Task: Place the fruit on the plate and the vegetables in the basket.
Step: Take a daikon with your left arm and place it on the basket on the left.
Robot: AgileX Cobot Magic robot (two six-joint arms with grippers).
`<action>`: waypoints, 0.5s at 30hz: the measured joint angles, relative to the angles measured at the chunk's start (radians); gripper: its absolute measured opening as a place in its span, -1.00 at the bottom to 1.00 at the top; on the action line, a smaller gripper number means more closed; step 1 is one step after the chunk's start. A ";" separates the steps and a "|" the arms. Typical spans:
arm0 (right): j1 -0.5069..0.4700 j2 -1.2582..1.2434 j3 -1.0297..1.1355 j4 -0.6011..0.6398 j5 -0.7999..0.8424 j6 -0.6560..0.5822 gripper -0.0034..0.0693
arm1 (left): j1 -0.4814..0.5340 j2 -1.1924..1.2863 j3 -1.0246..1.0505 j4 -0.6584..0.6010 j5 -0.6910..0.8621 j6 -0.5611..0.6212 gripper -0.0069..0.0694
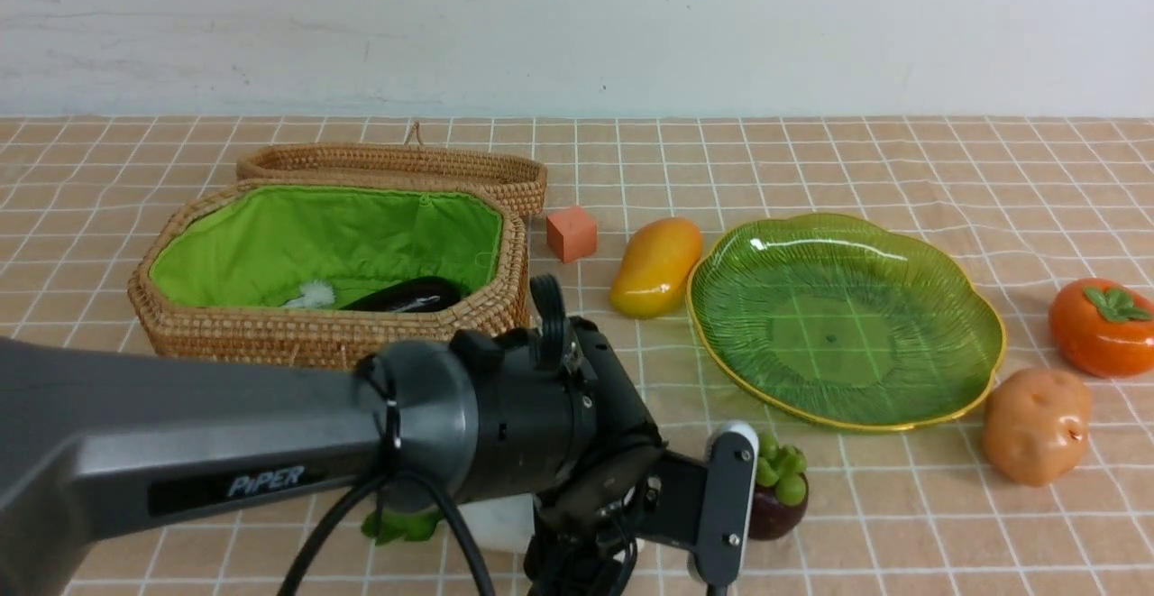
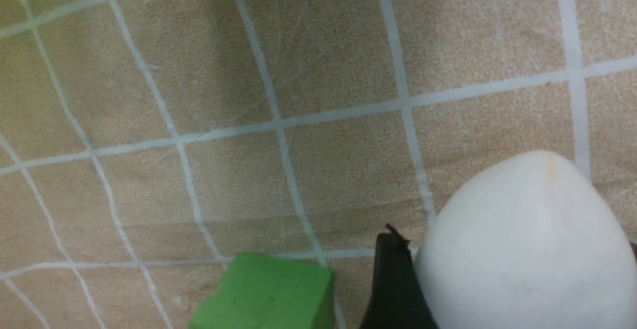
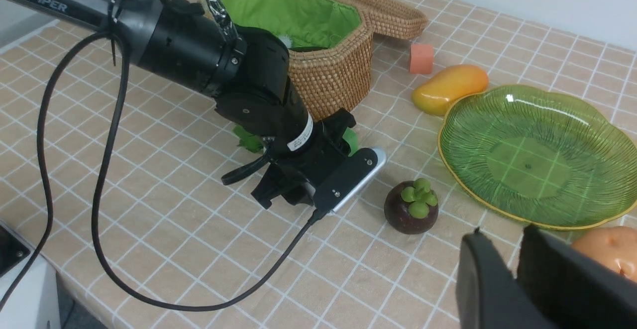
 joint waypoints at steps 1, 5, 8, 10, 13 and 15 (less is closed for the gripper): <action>0.000 0.000 0.000 0.000 0.000 0.000 -0.56 | -0.002 -0.002 0.000 0.000 0.004 -0.003 0.35; 0.000 0.000 0.000 0.000 0.000 0.000 -0.55 | -0.043 -0.099 0.001 0.034 0.079 -0.044 0.35; 0.000 0.000 0.000 0.000 0.000 0.000 -0.54 | -0.069 -0.253 0.001 0.126 0.093 -0.126 0.35; 0.000 0.000 0.000 0.000 0.000 0.000 -0.54 | -0.059 -0.312 0.001 0.175 0.093 -0.164 0.35; 0.000 0.000 0.000 0.000 0.000 0.000 -0.53 | 0.008 -0.401 0.001 0.271 0.086 -0.228 0.35; 0.000 0.000 0.000 0.000 0.000 0.000 -0.53 | 0.132 -0.431 0.000 0.332 0.059 -0.251 0.35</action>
